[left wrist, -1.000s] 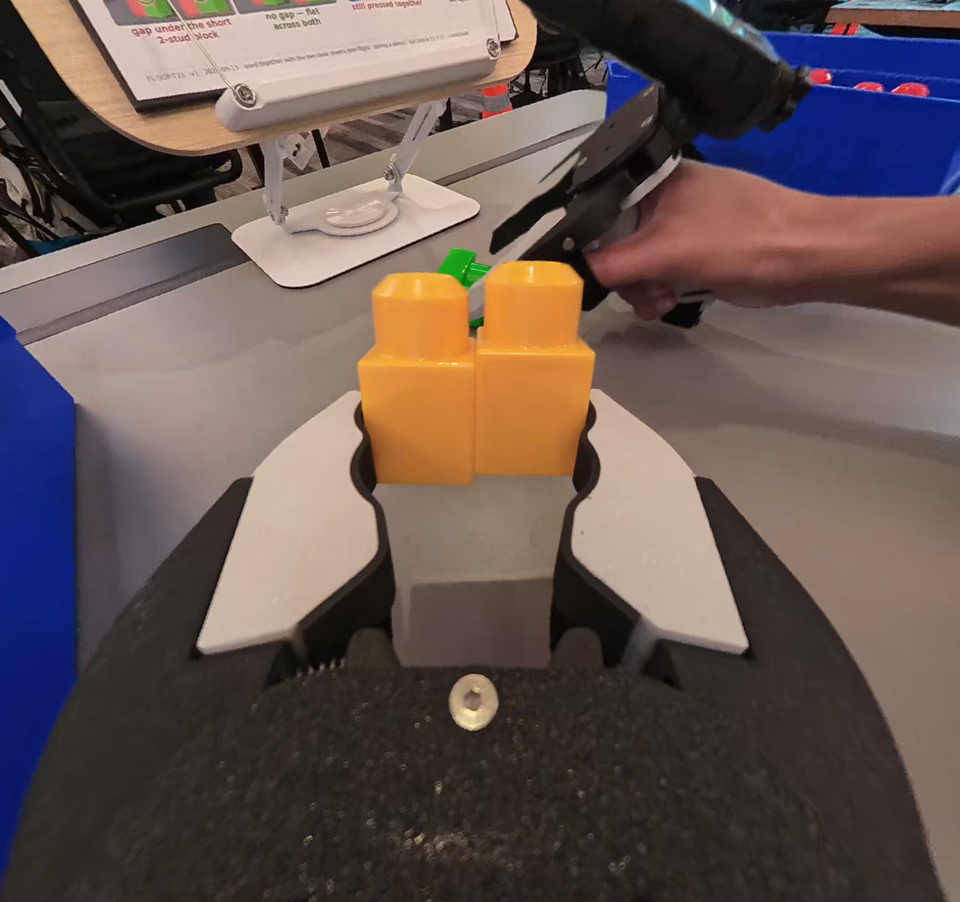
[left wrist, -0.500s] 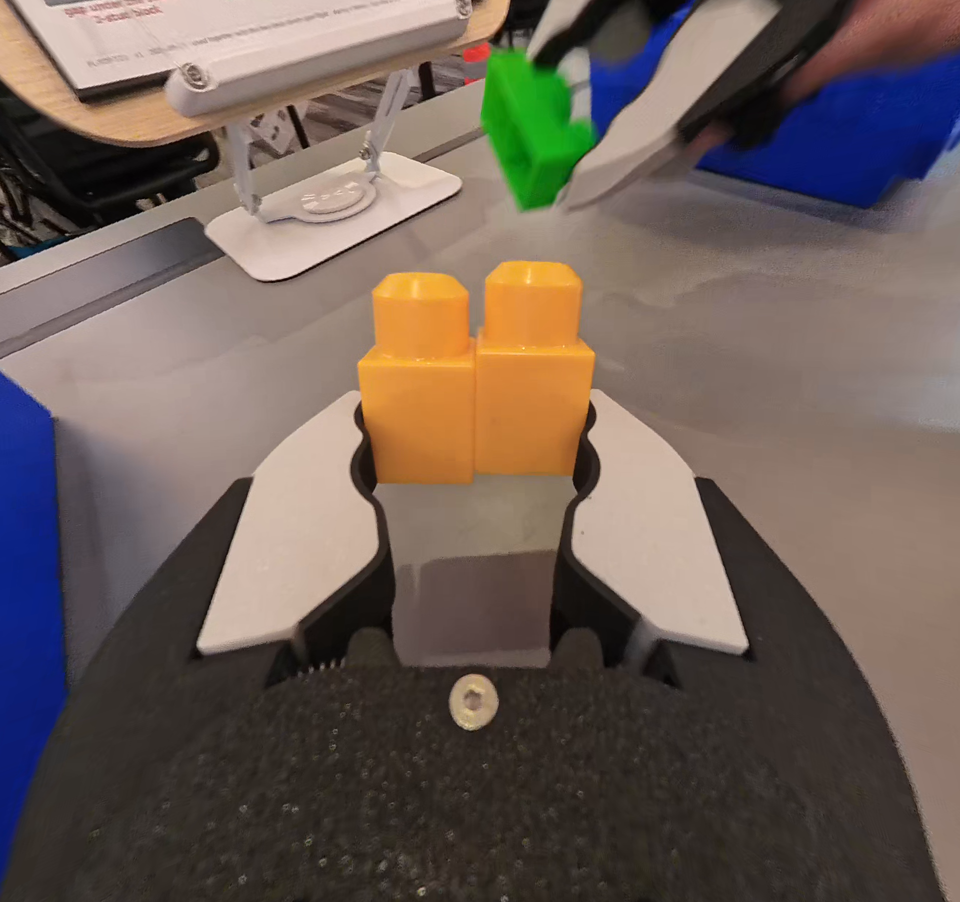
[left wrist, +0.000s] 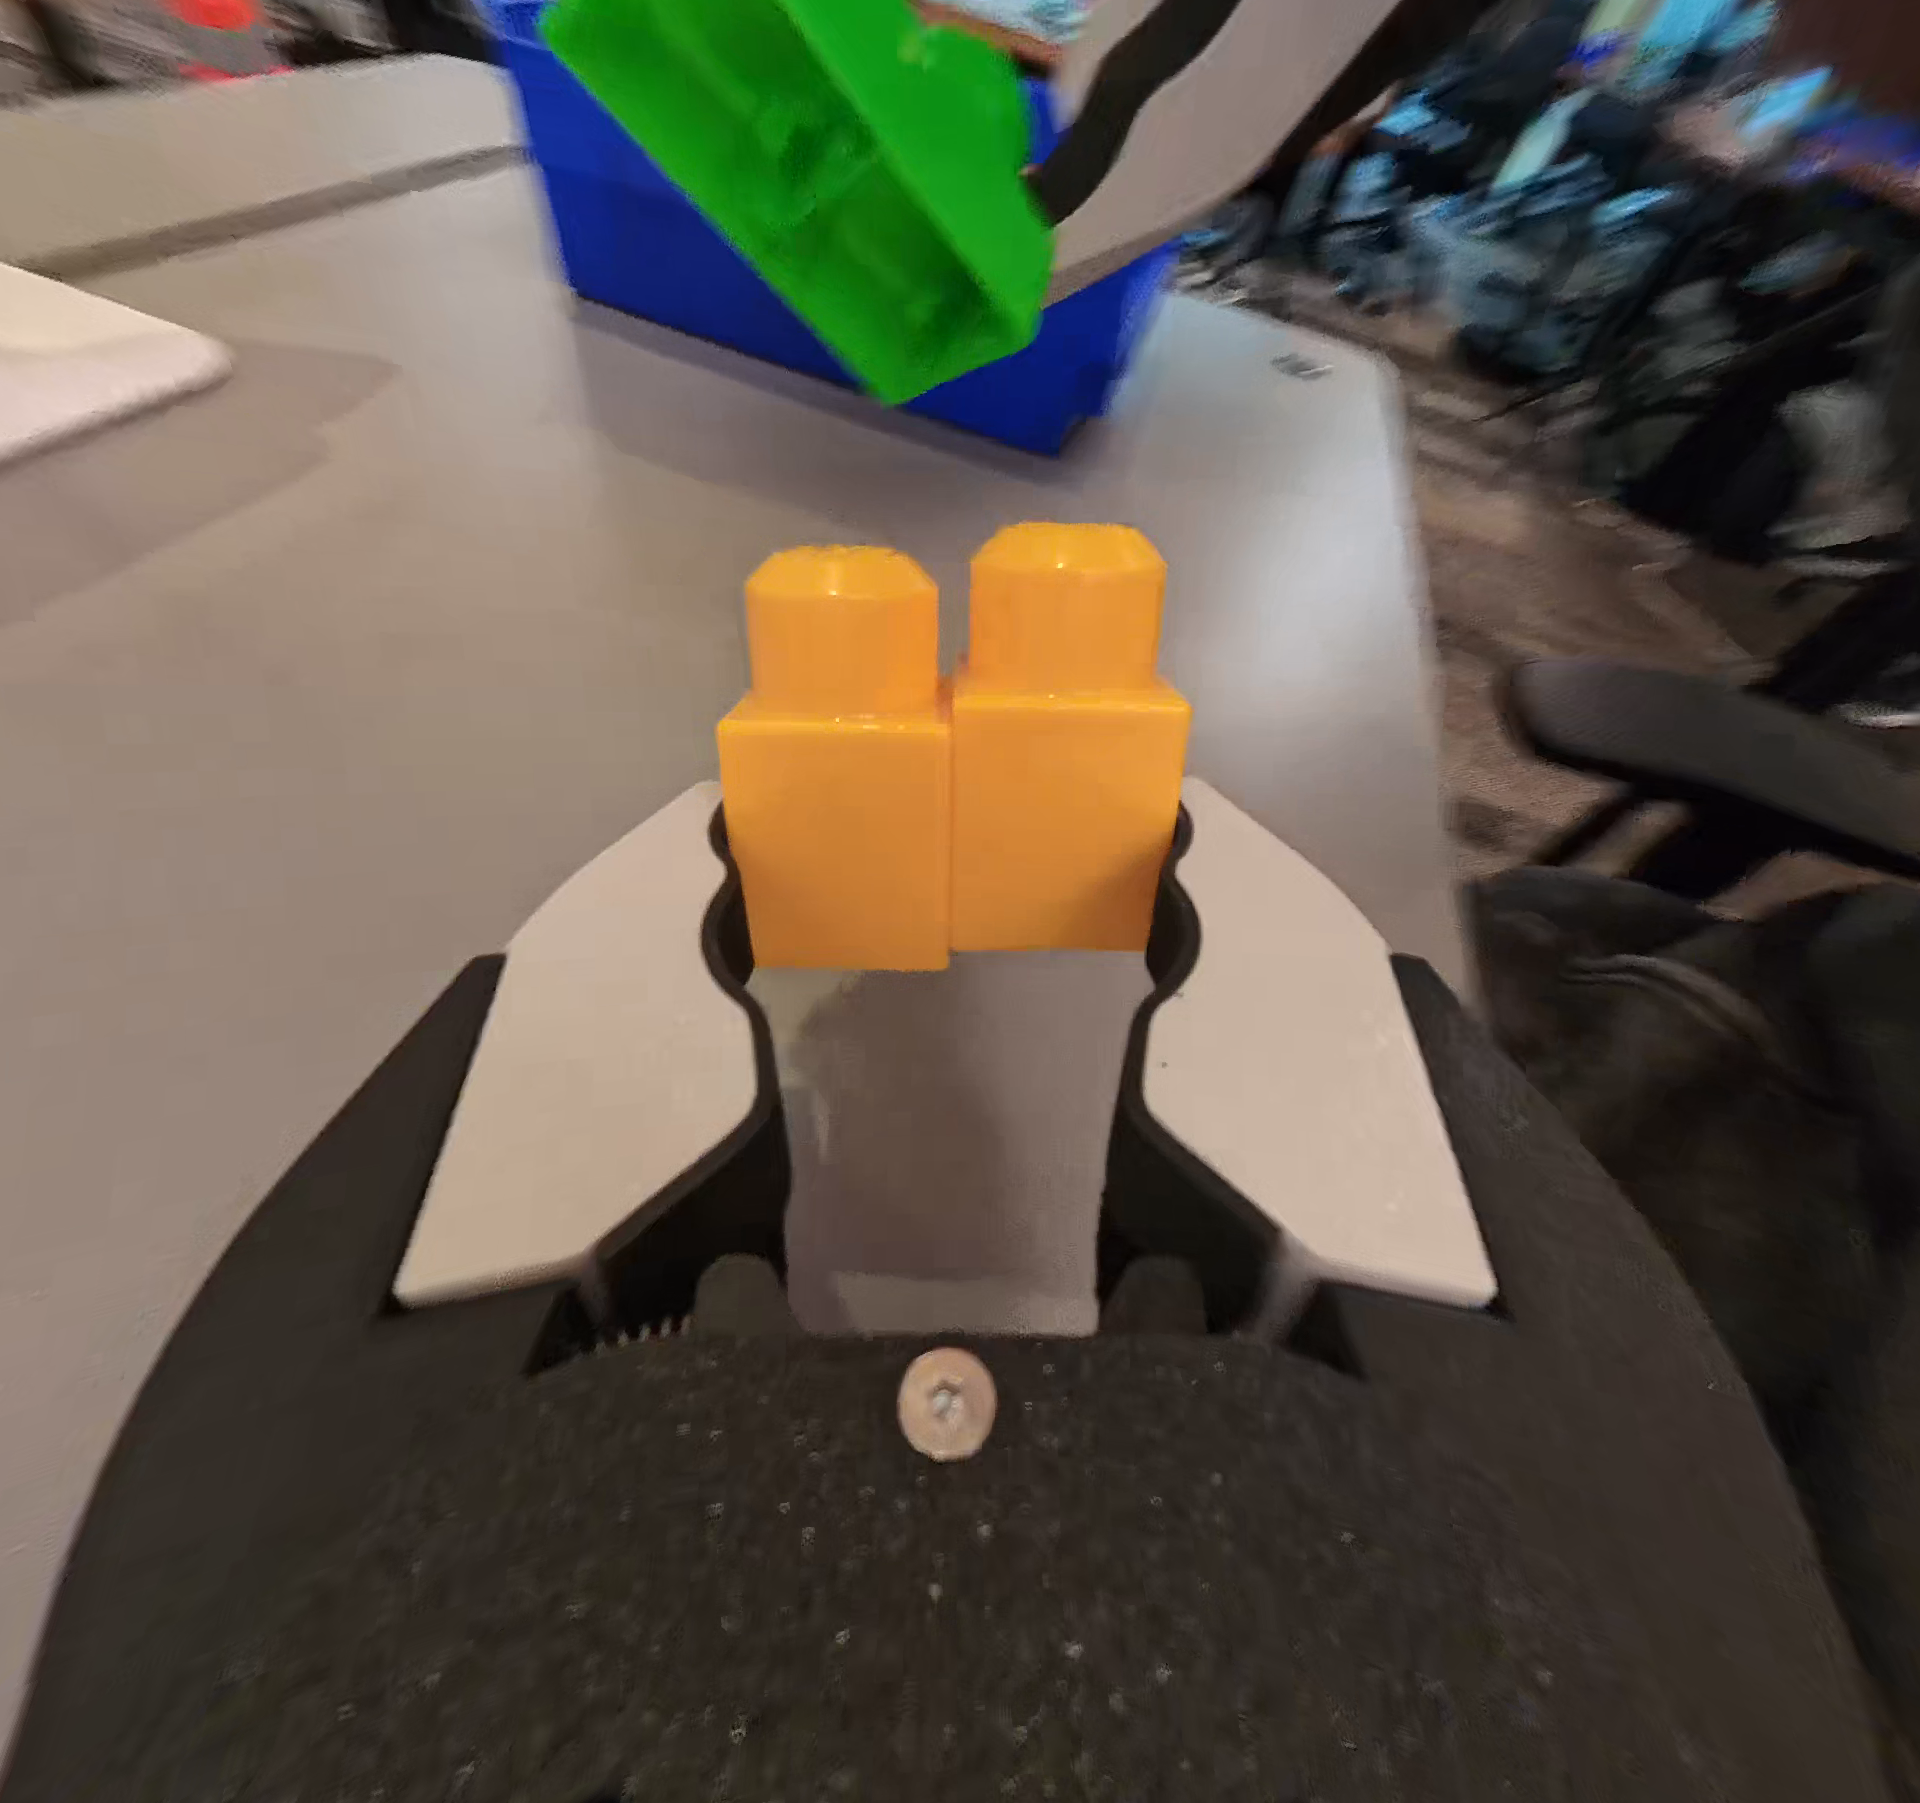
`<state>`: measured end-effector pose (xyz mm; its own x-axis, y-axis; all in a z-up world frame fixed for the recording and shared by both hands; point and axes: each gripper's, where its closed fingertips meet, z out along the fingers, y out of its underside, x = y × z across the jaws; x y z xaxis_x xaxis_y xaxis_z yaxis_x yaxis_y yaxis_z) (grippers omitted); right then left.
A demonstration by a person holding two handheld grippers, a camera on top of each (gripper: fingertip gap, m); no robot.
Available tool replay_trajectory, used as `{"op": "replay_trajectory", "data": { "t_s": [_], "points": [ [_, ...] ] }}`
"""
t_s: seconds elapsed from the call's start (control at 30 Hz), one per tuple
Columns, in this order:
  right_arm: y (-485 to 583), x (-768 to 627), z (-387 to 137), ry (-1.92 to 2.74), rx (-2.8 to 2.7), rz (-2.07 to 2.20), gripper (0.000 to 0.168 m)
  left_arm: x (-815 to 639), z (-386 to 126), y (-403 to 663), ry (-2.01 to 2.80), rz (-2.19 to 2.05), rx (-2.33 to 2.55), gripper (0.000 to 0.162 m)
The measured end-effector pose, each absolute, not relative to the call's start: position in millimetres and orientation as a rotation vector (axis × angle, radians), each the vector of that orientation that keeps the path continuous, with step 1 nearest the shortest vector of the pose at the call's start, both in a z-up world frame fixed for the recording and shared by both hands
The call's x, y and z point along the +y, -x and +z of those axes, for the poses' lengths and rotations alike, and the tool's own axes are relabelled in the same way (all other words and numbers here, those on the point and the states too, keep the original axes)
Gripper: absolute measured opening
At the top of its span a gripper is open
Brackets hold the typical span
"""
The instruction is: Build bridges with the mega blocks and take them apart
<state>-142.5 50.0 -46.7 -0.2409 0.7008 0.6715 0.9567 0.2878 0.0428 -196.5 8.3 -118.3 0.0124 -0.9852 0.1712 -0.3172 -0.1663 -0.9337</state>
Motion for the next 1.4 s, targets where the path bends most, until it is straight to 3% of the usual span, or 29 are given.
{"op": "replay_trajectory", "data": {
  "t_s": [0.13, 0.27, 0.57, 0.63, 0.73, 0.93, 1.13, 1.23, 1.4],
  "points": [
    [160, 51, -38, 0.892, -2.032, -0.962, 0.067, -17, -103, 204, 1.571, -1.571, 1.422, 0.075],
    [177, 43, -31, 0.505, -1.932, -1.046, 0.067, -26, -82, 214, 1.507, -1.891, 1.425, 0.075],
    [180, 57, -4, 0.296, -1.733, -1.076, 0.067, -12, -48, 209, 1.392, -2.157, 1.502, 0.075],
    [171, 63, 2, 0.392, -1.688, -1.046, 0.067, -6, -45, 207, 1.387, -2.134, 1.485, 0.075],
    [147, 74, -12, 0.896, -1.650, -0.757, 0.067, 7, -53, 201, 1.431, -1.935, 1.451, 0.075],
    [88, 36, -114, 2.263, -1.694, 0.067, 0.067, 40, -81, 198, 1.528, -1.518, 1.335, 0.075],
    [37, 26, -159, 2.642, -1.919, -0.271, 0.068, 60, -100, 198, 1.590, -1.390, 1.296, 0.075],
    [23, 29, -162, 2.681, -2.079, -0.572, 0.068, 63, -104, 200, 1.605, -1.356, 1.299, 0.075],
    [30, 24, -169, 2.779, -2.198, -0.703, 0.068, 65, -102, 206, 1.607, -1.370, 1.286, 0.075]
  ]
}}
